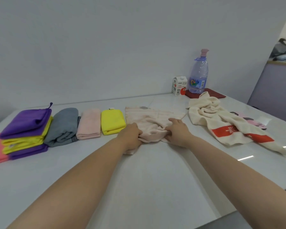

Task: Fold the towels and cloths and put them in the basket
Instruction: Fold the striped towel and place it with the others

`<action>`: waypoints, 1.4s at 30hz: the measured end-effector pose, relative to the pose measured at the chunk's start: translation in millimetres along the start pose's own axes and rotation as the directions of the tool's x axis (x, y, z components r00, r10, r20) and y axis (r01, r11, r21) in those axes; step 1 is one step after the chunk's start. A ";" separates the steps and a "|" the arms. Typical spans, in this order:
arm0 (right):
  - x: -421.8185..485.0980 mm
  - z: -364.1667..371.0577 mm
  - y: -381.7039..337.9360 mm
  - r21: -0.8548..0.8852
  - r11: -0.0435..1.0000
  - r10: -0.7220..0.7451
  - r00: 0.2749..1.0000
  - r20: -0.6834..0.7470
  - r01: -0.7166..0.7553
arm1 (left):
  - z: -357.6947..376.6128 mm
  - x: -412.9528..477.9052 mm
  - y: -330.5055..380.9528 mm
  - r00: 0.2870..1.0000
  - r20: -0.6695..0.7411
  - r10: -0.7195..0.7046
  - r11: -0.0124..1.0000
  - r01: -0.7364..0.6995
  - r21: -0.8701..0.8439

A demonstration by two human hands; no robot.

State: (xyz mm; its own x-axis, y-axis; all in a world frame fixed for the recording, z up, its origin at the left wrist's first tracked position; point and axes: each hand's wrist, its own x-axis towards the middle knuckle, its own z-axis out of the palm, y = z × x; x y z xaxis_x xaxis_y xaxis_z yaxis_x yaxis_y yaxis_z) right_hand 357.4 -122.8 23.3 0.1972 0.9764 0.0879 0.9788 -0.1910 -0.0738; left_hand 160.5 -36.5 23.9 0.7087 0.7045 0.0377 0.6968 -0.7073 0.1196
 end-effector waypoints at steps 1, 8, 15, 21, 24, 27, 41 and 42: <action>1.2 4.2 -2.8 0.053 0.998 -0.027 1.000 0.001 0.027 | 4.8 0.9 -1.8 0.999 -0.011 0.030 1.000 -0.030 -0.006; 0.0 -17.9 -14.9 0.541 0.837 0.078 0.997 0.020 -0.076 | -14.1 -7.3 13.1 0.994 0.027 -0.108 0.825 0.105 -0.556; -30.1 -92.3 -1.1 0.877 0.313 -0.354 0.812 0.463 -0.364 | -82.7 -29.4 10.5 0.869 0.479 0.125 0.278 0.433 -0.858; 25.2 -114.8 17.4 0.303 0.950 0.076 0.997 0.025 -0.080 | -104.8 16.6 3.5 0.985 0.080 -0.151 0.773 0.168 -0.612; 46.2 -83.2 24.1 -0.057 0.976 0.171 0.900 -0.401 -0.211 | -86.4 37.9 1.4 0.916 -0.350 -0.198 0.979 0.204 -0.019; 46.9 -49.2 26.3 -0.072 0.969 0.167 0.846 -0.507 -0.234 | -51.6 40.0 16.7 0.926 -0.371 -0.077 0.985 0.128 0.115; 17.2 -15.8 10.0 -0.005 0.980 0.199 0.976 -0.089 -0.200 | -10.9 27.0 39.7 0.986 -0.124 0.107 0.991 -0.116 -0.062; 16.7 -17.5 12.6 0.005 0.976 0.217 0.969 -0.117 -0.218 | -11.3 26.7 37.7 0.984 -0.155 0.089 0.993 -0.100 -0.063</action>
State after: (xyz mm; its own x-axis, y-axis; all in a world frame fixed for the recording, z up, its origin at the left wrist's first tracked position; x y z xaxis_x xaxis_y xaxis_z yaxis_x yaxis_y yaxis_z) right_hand 374.0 -110.7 41.2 0.4097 0.8932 0.1854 0.9121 -0.3984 -0.0966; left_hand 204.4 -43.7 40.6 0.7420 0.6394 0.2015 0.6142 -0.7688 0.1780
